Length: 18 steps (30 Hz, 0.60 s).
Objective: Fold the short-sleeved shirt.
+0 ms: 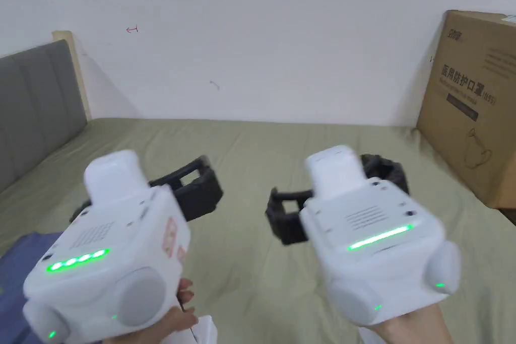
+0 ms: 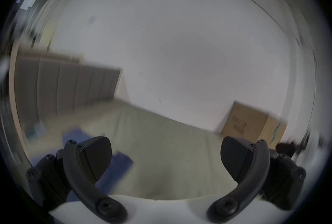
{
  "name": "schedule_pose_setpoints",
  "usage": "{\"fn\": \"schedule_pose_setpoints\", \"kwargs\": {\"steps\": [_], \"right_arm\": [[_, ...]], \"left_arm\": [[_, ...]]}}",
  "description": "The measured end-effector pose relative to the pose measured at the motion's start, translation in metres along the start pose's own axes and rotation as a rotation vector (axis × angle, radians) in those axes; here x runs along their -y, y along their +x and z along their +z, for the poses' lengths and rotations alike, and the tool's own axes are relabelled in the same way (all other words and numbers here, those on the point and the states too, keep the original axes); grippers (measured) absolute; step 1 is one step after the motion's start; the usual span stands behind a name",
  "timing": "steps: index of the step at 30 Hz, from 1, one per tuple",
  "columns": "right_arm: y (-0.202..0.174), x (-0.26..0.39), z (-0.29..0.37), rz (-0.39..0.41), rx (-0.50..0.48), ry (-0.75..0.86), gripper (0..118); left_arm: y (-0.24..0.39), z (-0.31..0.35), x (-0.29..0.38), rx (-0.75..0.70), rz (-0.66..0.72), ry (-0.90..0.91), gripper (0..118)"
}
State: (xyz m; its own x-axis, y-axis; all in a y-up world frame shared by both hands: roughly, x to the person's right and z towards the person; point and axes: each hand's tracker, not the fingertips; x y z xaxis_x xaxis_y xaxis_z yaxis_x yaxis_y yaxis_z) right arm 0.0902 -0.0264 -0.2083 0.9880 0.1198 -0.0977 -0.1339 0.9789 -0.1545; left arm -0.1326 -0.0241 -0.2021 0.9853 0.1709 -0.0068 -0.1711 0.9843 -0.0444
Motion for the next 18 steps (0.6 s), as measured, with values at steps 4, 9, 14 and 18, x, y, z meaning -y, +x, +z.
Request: {"fn": "schedule_pose_setpoints", "kwargs": {"steps": [4, 9, 14, 18], "right_arm": [[0.036, 0.027, 0.010, -0.320, 0.082, 0.084, 118], [0.038, 0.047, 0.019, -0.276, 0.144, 0.024, 118], [0.033, 0.034, 0.019, -0.234, 0.140, 0.049, 118], [0.031, 0.032, 0.024, -0.151, 0.158, 0.051, 115]], "left_arm": [[0.041, 0.010, -0.009, 0.101, -0.286, 0.000, 118], [0.044, 0.008, 0.012, 0.059, -0.284, -0.040, 118], [0.036, 0.007, 0.008, 0.092, -0.214, -0.030, 118], [0.033, 0.006, 0.000, 0.056, -0.200, -0.048, 105]]}}
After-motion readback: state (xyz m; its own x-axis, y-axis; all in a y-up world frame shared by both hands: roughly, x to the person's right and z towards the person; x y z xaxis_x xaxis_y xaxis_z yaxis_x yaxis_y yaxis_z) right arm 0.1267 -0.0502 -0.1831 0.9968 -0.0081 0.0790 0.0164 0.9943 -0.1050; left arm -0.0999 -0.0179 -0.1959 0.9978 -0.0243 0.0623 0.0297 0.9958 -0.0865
